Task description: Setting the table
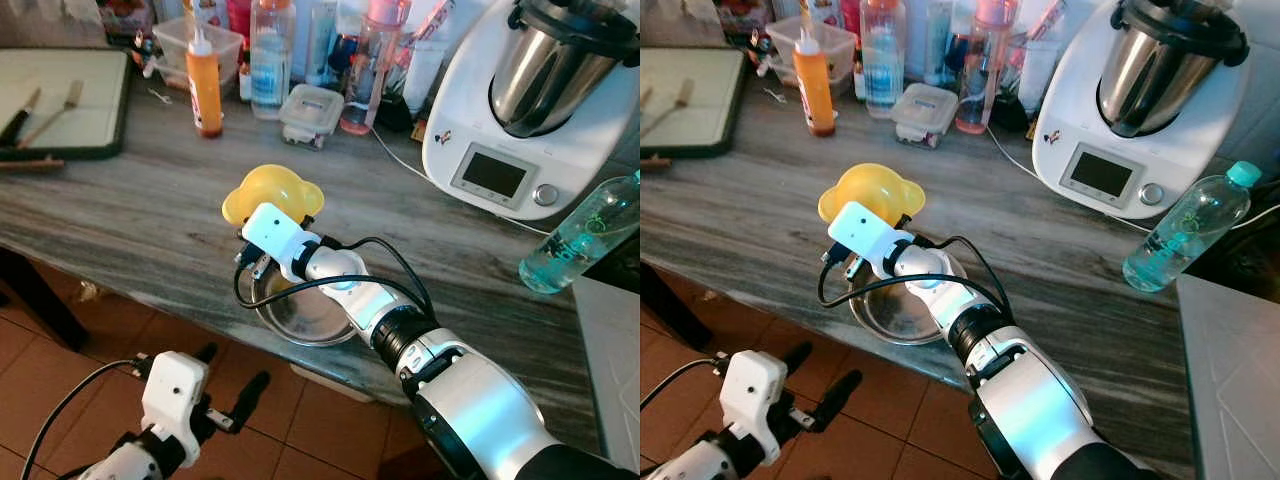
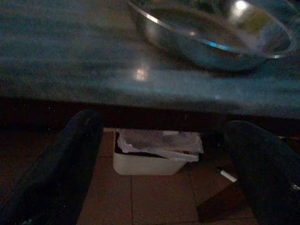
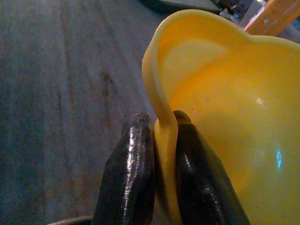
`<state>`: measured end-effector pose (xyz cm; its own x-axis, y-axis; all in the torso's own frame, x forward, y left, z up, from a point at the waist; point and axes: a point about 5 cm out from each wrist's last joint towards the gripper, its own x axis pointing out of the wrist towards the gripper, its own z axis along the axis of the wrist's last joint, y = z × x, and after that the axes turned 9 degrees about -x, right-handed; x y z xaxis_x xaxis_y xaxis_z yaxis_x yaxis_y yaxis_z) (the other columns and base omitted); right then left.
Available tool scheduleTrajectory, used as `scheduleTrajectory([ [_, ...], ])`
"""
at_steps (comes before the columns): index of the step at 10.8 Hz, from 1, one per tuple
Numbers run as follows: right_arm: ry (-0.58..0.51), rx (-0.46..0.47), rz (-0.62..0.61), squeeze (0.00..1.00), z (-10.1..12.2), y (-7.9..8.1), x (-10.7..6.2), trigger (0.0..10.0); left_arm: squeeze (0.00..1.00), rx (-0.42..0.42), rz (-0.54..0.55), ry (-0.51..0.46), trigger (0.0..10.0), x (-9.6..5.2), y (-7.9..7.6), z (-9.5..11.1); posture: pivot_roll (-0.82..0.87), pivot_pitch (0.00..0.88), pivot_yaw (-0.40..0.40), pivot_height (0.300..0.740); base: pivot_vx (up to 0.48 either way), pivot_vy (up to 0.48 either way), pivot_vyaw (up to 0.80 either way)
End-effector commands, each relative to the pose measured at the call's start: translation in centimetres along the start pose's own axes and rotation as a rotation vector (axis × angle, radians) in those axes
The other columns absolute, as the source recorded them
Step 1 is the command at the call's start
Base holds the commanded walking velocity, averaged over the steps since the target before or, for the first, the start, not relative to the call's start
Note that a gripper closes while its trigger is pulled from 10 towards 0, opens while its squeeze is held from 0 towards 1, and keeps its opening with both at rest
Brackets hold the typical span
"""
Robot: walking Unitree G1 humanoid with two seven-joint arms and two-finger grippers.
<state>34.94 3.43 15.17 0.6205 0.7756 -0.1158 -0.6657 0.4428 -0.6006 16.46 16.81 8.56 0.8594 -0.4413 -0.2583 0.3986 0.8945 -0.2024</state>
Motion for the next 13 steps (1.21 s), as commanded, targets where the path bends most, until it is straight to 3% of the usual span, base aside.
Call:
scheduleTrajectory([
  [1, -0.156, 0.041, 0.130, 0.77, 6.2, 4.8, 3.0, 10.0, 0.00, 0.002, 0.001, -0.007, 10.0, -0.3, -0.2, 0.0, 0.36, 0.106, -0.177, 0.740, 0.000, 0.000, 0.00],
  [2, -0.143, 0.036, 0.134, 1.00, 6.0, 5.0, 3.0, 10.0, 0.00, 0.002, 0.005, -0.006, 10.0, -0.4, -0.2, -0.1, 0.36, 0.107, -0.177, 0.740, 0.000, 0.000, 0.00],
  [10, -0.125, -0.003, 0.081, 1.00, 5.5, 4.3, 2.9, 10.0, 0.00, 0.015, 0.022, -0.019, 10.0, -0.4, -0.1, 0.4, 0.37, 0.097, -0.168, 0.740, 0.000, 0.000, 0.00],
  [11, -0.124, 0.019, 0.068, 0.00, 5.3, 4.0, 2.8, 3.4, 0.00, 0.017, 0.021, -0.032, 10.0, -0.2, -0.1, 0.8, 0.36, 0.091, -0.167, 0.740, 0.000, 0.000, 0.00],
  [12, -0.121, 0.050, 0.061, 0.00, 5.0, 3.9, 2.6, 0.0, 0.00, 0.018, 0.020, -0.036, 10.0, -0.1, -0.1, 0.9, 0.36, 0.090, -0.167, 0.740, 0.000, 0.000, 0.00],
  [13, -0.099, 0.063, 0.062, 0.00, 4.5, 3.9, 2.6, 0.0, 0.00, 0.019, 0.018, -0.036, 10.0, -0.1, -0.1, 0.9, 0.36, 0.087, -0.166, 0.740, 0.000, 0.000, 0.00],
])
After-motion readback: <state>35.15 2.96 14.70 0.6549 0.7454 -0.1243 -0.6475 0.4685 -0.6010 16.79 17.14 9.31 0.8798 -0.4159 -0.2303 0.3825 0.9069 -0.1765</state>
